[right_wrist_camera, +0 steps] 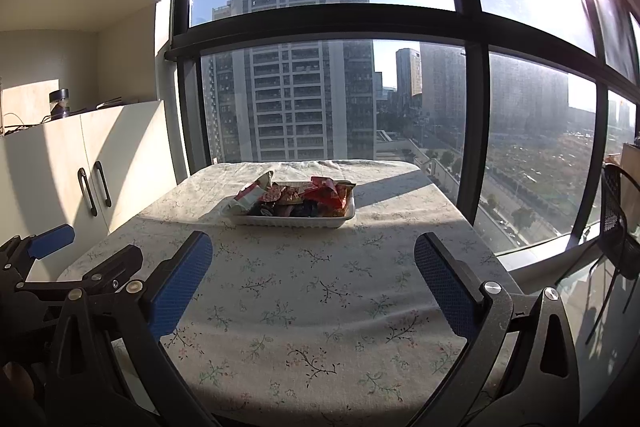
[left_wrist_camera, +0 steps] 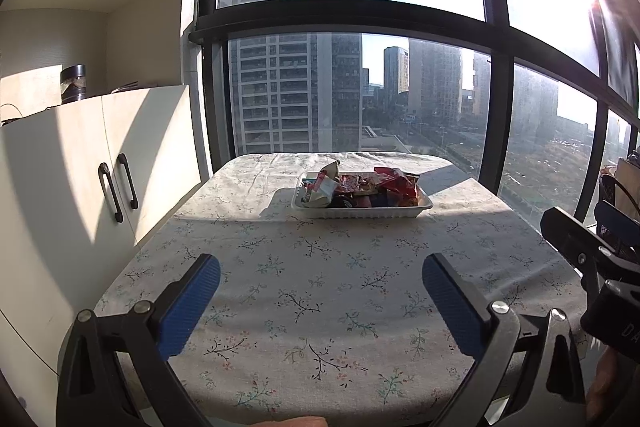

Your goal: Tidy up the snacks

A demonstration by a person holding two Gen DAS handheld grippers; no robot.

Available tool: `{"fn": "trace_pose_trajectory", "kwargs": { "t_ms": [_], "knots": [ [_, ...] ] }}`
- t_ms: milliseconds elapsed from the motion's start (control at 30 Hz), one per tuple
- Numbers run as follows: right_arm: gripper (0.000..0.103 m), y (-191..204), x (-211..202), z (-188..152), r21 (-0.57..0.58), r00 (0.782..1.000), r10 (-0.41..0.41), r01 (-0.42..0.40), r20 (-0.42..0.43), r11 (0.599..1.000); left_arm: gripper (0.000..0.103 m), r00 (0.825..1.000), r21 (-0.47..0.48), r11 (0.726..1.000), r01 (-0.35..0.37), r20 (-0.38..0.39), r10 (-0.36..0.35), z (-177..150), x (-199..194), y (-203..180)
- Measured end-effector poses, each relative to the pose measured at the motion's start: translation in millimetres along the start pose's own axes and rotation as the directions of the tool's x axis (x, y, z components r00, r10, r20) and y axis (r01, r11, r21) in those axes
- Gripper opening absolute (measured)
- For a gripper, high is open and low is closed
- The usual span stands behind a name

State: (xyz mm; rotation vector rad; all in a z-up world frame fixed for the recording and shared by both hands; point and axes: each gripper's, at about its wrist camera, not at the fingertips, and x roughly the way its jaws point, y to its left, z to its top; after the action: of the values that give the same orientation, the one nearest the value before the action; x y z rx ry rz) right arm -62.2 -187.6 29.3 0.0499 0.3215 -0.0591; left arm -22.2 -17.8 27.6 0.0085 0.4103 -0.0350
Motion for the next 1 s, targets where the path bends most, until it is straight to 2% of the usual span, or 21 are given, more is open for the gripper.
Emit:
{"fn": "trace_pose_trajectory", "kwargs": {
  "t_ms": [1000],
  "knots": [
    [0.103,-1.7,8.2,-8.4,-0.009,1.000,-0.010,0.010,-0.029,1.000,0.103,1.000,-0.005,1.000,-0.011,-0.007,0.011,-1.7,3.5,2.7]
  ]
}}
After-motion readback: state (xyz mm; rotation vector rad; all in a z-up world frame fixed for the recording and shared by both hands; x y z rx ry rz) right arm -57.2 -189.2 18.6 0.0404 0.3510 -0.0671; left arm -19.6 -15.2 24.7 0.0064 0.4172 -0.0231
